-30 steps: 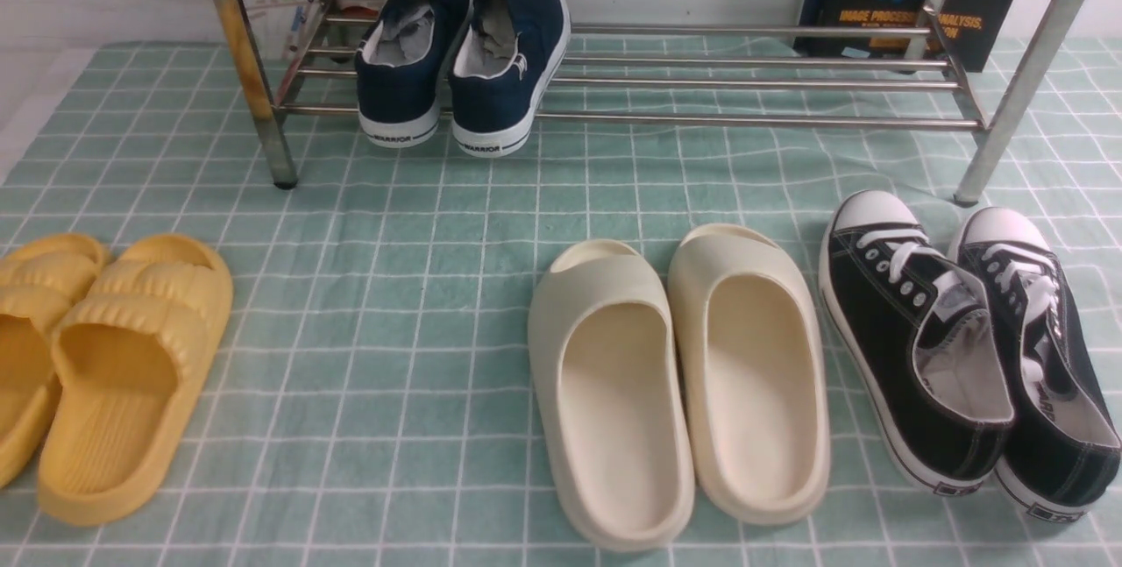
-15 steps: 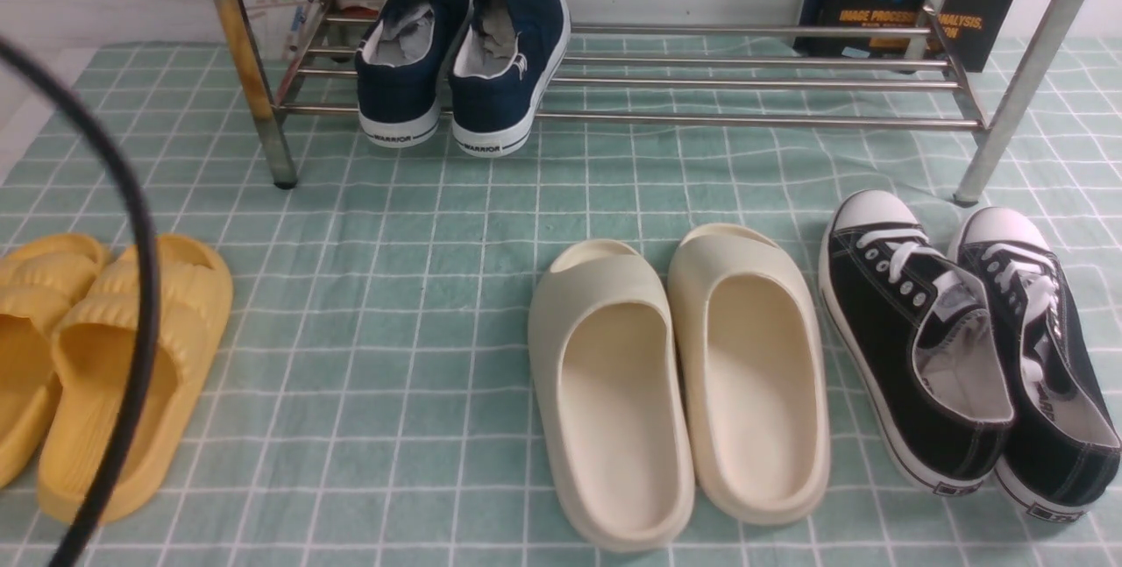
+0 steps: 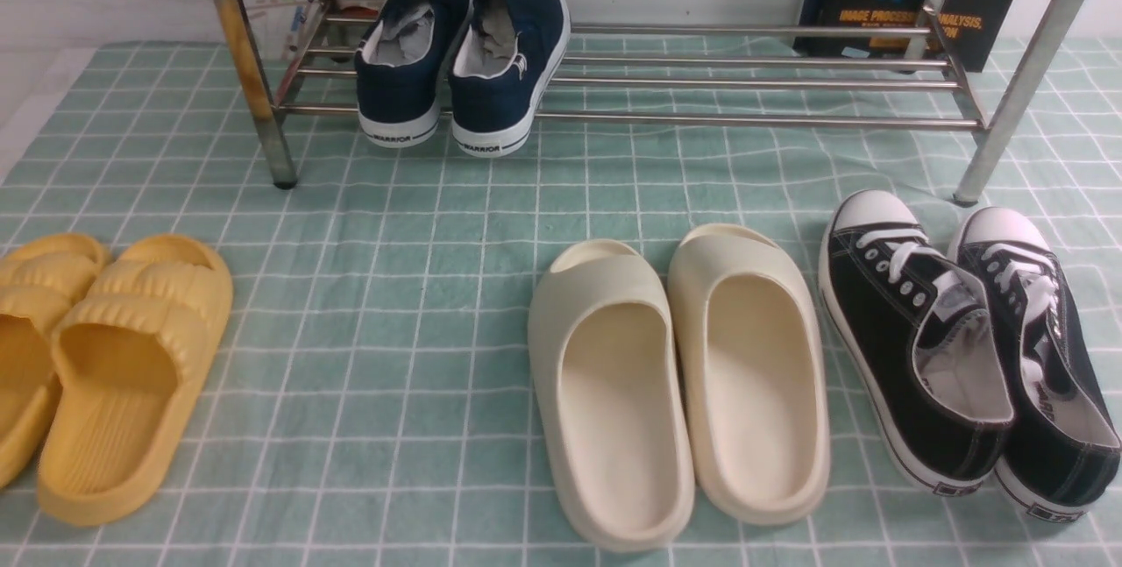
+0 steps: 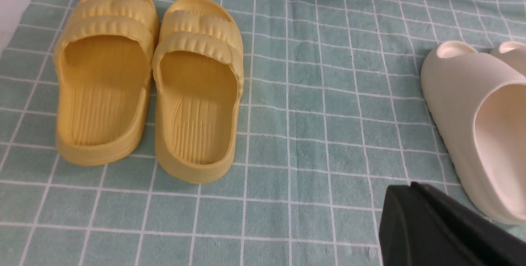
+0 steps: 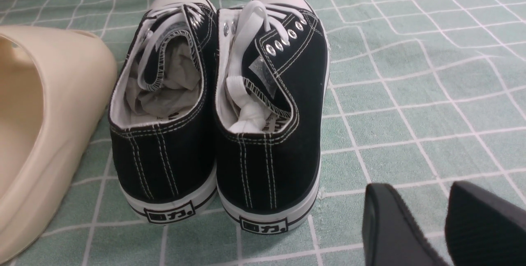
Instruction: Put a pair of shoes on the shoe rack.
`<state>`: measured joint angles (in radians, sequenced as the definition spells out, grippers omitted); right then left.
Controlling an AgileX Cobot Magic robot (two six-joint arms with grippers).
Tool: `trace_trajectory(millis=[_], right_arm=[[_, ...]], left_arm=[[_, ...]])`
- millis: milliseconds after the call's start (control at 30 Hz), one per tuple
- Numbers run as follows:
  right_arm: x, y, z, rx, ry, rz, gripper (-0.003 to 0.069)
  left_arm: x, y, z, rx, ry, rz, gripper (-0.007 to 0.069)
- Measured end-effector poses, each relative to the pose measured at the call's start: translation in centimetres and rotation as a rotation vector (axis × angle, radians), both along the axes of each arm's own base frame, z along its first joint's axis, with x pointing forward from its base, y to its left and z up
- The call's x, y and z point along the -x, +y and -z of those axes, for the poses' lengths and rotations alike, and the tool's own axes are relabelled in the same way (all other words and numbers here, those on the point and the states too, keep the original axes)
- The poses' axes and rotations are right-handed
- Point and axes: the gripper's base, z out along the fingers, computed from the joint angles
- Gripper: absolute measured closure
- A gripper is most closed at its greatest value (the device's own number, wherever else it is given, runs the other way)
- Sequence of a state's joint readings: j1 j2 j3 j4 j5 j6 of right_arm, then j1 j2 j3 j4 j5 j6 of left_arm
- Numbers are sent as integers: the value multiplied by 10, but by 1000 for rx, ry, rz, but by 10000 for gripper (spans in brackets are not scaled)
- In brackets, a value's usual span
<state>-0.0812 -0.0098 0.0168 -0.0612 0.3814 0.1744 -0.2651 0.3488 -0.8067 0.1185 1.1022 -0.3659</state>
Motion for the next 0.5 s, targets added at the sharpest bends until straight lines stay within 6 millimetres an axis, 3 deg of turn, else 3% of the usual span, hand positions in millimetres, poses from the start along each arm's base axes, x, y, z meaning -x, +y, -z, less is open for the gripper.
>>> trace_trajectory(millis=[500], right_arm=[[0,0,0,0,0,0,413]], left_arm=[[-4,0,8,-15,4,-5,638]])
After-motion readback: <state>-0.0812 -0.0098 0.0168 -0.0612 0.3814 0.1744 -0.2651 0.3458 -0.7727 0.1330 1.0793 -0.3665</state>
